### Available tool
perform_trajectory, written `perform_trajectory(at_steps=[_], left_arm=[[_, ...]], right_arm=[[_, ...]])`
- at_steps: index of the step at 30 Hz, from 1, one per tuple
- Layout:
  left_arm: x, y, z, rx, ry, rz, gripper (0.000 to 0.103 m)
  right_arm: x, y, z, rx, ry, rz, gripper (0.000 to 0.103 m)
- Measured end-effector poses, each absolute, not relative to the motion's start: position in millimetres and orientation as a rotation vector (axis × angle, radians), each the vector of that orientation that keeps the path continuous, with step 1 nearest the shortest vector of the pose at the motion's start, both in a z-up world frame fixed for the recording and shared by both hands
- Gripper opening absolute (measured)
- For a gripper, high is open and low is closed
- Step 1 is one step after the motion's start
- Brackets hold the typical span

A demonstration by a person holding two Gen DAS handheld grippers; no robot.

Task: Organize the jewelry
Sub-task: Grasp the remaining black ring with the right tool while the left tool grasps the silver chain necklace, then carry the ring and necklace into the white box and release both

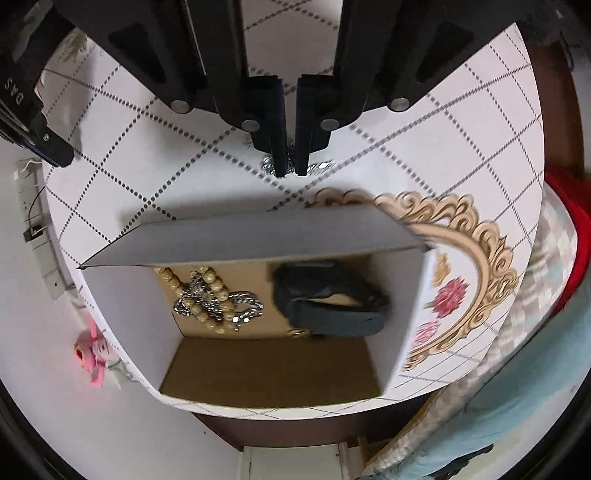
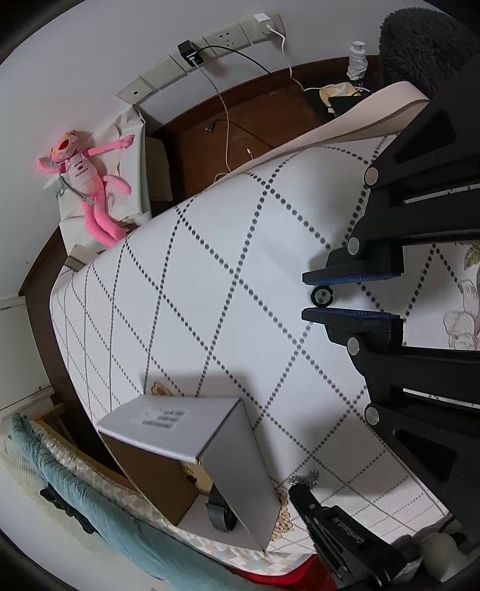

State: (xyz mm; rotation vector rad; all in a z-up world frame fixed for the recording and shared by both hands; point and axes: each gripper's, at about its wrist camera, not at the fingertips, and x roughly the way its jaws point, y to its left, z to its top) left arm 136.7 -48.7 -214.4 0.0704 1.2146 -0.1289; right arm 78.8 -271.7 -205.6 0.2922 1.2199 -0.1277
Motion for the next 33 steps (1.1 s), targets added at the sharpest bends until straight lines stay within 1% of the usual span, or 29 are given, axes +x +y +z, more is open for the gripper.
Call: perform_trajectory(at_steps=[10, 15, 20, 24, 27, 30, 33], left_arm=[[104.4, -2.0, -171.5, -0.064, 1.183, -0.164, 0.002], [100.3, 4.8, -139.1, -0.092, 1.132, -0.193, 0.002], [108.0, 9.0, -99.6, -0.145, 1.080, -0.247, 0.002], [126.3, 12.1, -66.0, -0.191, 1.028, -0.286, 0.002], [151.8, 9.7, -46.6, -0.198, 0.995, -0.308, 0.002], [177.2, 6.3, -42.7, -0.194, 1.002, -0.324, 0.002], [207.4, 2.0, -53.3, -0.164, 1.041, -0.332, 0.002]], right_arm=[[77.8, -250.8, -171.0, 0.313, 1.166, -0.039, 0.013], [80.9, -242.5, -149.7, 0.325, 1.137, 0.012, 0.013], [94.5, -231.4, -116.5, 0.325, 1.097, 0.077, 0.013], [117.4, -222.2, -89.7, 0.311, 1.062, 0.127, 0.013], [144.8, -215.3, -81.1, 0.285, 1.067, 0.156, 0.013], [181.2, -207.9, -85.8, 0.263, 1.106, 0.170, 0.013], [210.9, -202.1, -98.5, 0.235, 1.161, 0.176, 0.013]])
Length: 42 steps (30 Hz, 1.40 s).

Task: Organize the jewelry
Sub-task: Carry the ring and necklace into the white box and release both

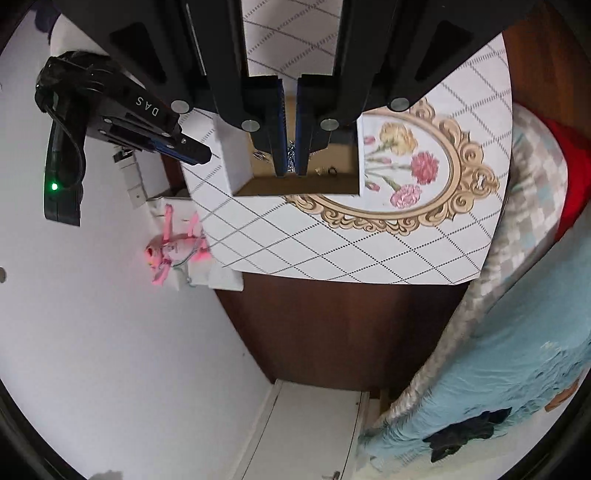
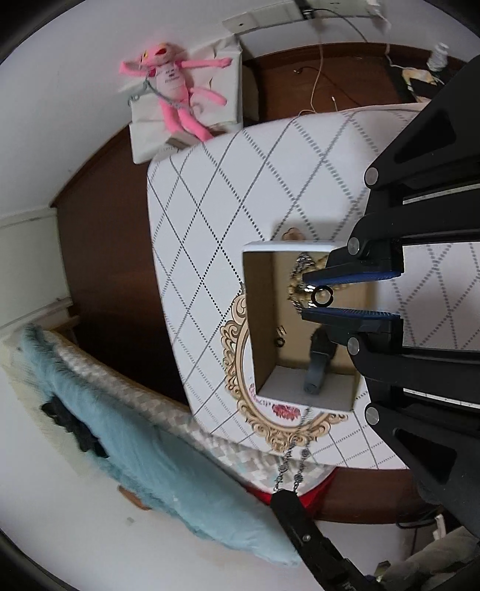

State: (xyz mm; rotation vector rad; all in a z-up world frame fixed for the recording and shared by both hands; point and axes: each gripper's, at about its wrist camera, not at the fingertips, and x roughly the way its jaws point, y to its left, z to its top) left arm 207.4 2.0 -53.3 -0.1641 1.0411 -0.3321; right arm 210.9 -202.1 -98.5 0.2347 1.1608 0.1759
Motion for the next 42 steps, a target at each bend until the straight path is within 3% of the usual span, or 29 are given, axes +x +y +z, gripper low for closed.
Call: perform_trajectory(at_steps=[14, 16, 18, 20, 22, 25, 26, 28, 33, 36, 42], left_arm=[[262.8, -10.1, -119.9, -0.024, 1.245, -0.215, 0.007], [264.9, -8.7, -124.5, -0.006, 1.257, -0.176, 0.009], [264.4, -4.3, -129.0, -0.009, 1.262, -0.137, 0.020], [263.9, -0.3, -131.2, -0.017, 1.260, -0.107, 0.053], [259.8, 4.0, -132.0, -0.011, 1.246, -0.070, 0.062], [251.3, 8.1, -135.5, 0.015, 1.226, -0.029, 0.064], [249.4, 8.2, -137.0, 0.021, 1.221, -0.021, 0.074], [243.3, 9.5, -139.5, 0.040, 1.204, -0.002, 0.088], [225.2, 8.6, -144.1, 0.051, 1.179, 0.007, 0.102], [214.6, 6.0, -146.6, 0.064, 1.165, 0.012, 0.102], [199.6, 1.6, -149.1, 0.054, 1.154, 0.009, 0.103]], right_arm=[[268.8, -184.2, -137.3, 0.079, 1.295, 0.134, 0.014], [267.8, -185.6, -136.6, 0.072, 1.287, 0.124, 0.025], [265.4, -190.4, -136.2, 0.079, 1.281, 0.111, 0.037], [263.0, -194.1, -134.1, 0.076, 1.268, 0.096, 0.041], [259.5, -197.7, -132.1, 0.071, 1.259, 0.077, 0.042], [250.9, -202.1, -129.8, 0.056, 1.240, 0.045, 0.052], [247.7, -202.6, -129.7, 0.040, 1.235, 0.030, 0.054], [241.1, -201.8, -130.3, 0.010, 1.227, 0.008, 0.068], [221.1, -199.5, -137.5, -0.042, 1.221, -0.027, 0.077], [210.8, -199.7, -141.1, -0.049, 1.219, -0.045, 0.100], [195.8, -198.8, -137.9, -0.075, 1.194, -0.075, 0.102]])
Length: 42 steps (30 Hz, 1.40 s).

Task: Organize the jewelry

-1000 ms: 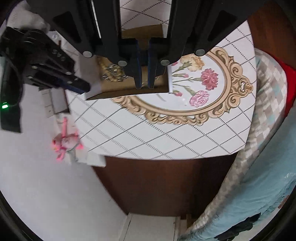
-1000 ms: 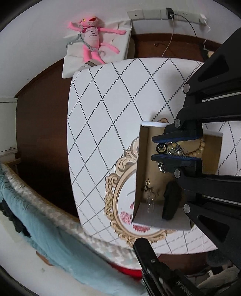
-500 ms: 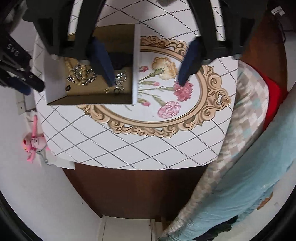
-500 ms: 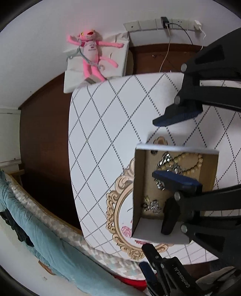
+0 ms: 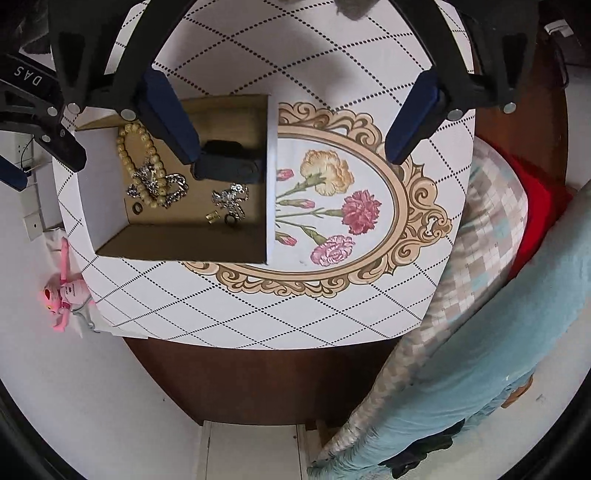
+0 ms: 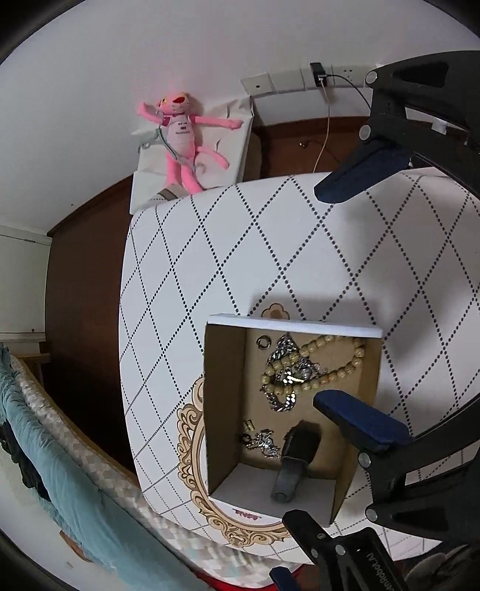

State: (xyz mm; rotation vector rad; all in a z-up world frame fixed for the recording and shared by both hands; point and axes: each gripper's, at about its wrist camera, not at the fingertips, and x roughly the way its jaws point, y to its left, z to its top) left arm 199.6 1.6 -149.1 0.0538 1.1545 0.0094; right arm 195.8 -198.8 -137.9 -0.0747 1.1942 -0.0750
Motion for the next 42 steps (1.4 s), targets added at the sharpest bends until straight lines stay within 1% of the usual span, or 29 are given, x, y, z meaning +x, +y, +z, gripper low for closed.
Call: perform_trajectory(at_steps=[9, 15, 21, 32, 42], left_arm=[[185.4, -5.0, -138.7, 0.052, 1.119, 0.016, 0.103], [170.9, -5.4, -119.1, 0.033, 1.089, 0.011, 0.103], [143.3, -3.2, -85.8, -0.006, 1.035, -0.006, 0.103], [67.5, 4.6, -9.6, -0.016, 0.902, -0.001, 0.103], [19.9, 6.5, 36.9, -0.002, 0.824, -0.012, 0.103]], right_arm=[[181.4, -203.1, -129.1, -0.065, 1.179, -0.100, 0.103], [164.6, -206.1, -107.8, -0.047, 1.143, -0.102, 0.103], [130.5, -207.1, -66.7, -0.032, 1.061, -0.109, 0.103], [46.1, -201.1, 18.1, -0.022, 0.905, -0.107, 0.103], [-6.7, -195.3, 74.6, -0.019, 0.809, -0.095, 0.103]])
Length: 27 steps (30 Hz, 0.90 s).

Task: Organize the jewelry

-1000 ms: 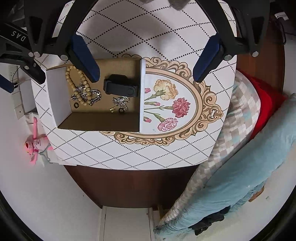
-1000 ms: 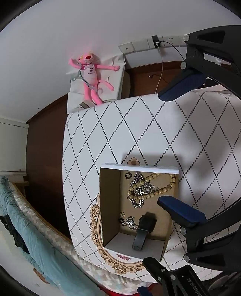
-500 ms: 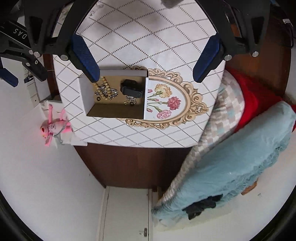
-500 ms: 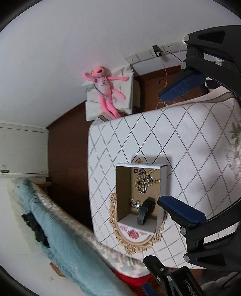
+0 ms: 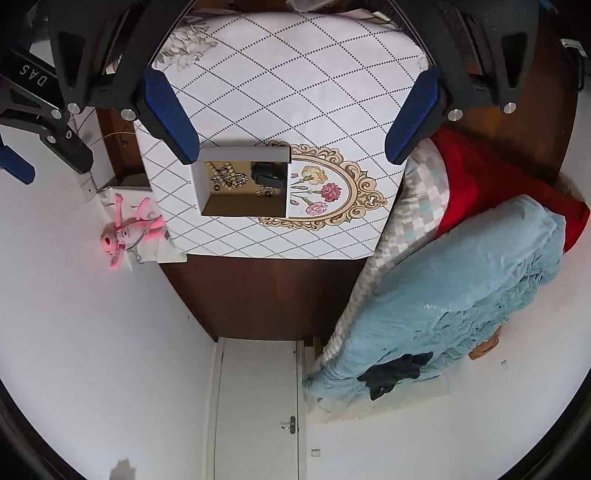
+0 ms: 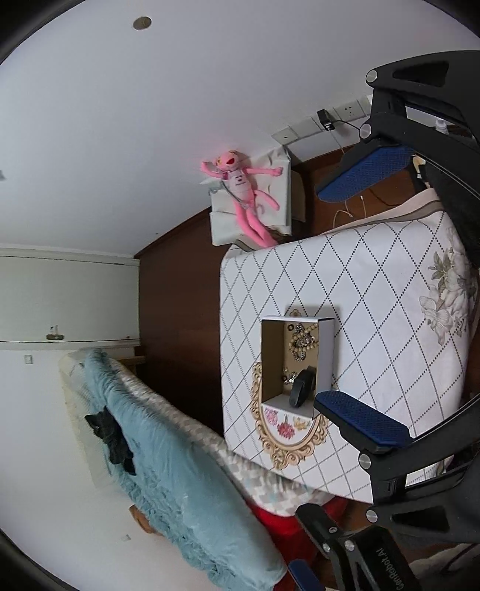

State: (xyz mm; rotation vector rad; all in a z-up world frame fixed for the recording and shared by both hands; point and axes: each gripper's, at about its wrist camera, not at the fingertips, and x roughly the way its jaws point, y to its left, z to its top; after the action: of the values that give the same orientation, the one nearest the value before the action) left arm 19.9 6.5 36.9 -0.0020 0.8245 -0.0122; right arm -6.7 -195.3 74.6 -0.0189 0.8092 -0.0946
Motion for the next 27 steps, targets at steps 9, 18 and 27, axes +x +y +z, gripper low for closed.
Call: perform_trajectory(at_steps=[9, 18, 27], left_arm=[[3.4, 6.7, 47.2, -0.010, 0.832, -0.021, 0.103], [20.4, 3.1, 41.6, -0.027, 0.888, -0.033, 0.103], [57.5, -2.3, 35.0, 0.000, 0.929, -0.009, 0.103]], right_arm=[[-24.3, -190.2, 92.7, -0.011, 0.795, -0.080, 0.103], [-9.7, -191.8, 95.1, 0.003, 0.815, -0.093, 0.103], [41.3, -191.9, 80.6, -0.019, 0.891, -0.104, 0.103]])
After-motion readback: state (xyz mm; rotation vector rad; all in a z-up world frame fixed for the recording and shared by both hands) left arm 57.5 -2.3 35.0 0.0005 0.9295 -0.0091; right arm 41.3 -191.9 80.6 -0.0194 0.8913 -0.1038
